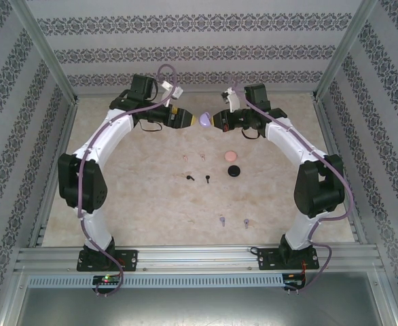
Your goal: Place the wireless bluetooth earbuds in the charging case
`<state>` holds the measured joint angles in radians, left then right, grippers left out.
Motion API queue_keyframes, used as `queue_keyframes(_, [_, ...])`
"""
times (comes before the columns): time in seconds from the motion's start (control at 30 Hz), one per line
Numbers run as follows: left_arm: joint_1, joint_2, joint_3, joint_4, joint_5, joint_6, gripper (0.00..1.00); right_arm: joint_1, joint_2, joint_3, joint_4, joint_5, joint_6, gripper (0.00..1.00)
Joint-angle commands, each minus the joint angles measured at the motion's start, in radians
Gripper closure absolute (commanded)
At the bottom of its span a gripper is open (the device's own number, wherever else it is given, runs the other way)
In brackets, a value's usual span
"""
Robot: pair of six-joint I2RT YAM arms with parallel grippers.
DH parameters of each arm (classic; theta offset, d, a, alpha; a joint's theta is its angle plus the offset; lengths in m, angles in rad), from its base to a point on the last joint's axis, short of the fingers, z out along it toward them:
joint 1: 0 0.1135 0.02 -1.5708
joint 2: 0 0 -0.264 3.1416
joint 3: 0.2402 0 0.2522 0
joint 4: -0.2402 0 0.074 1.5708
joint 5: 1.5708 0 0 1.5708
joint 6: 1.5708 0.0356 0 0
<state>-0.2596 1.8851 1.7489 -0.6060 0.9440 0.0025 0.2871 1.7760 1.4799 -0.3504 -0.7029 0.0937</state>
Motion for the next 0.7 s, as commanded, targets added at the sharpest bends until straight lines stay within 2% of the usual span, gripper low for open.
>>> queue_keyframes(0.0, [0.004,0.045,0.093,-0.218,0.082,0.143,0.22,0.022,0.016,0.041,-0.118,0.024,-0.164,1.0])
queue_keyframes(0.13, [-0.007,0.087,0.149,-0.32,0.103,0.21,0.26,0.042,0.019,0.055,-0.154,0.045,-0.203,1.0])
queue_keyframes(0.67, [-0.053,0.126,0.152,-0.329,0.115,0.223,0.36,0.106,0.025,0.117,-0.192,0.062,-0.219,1.0])
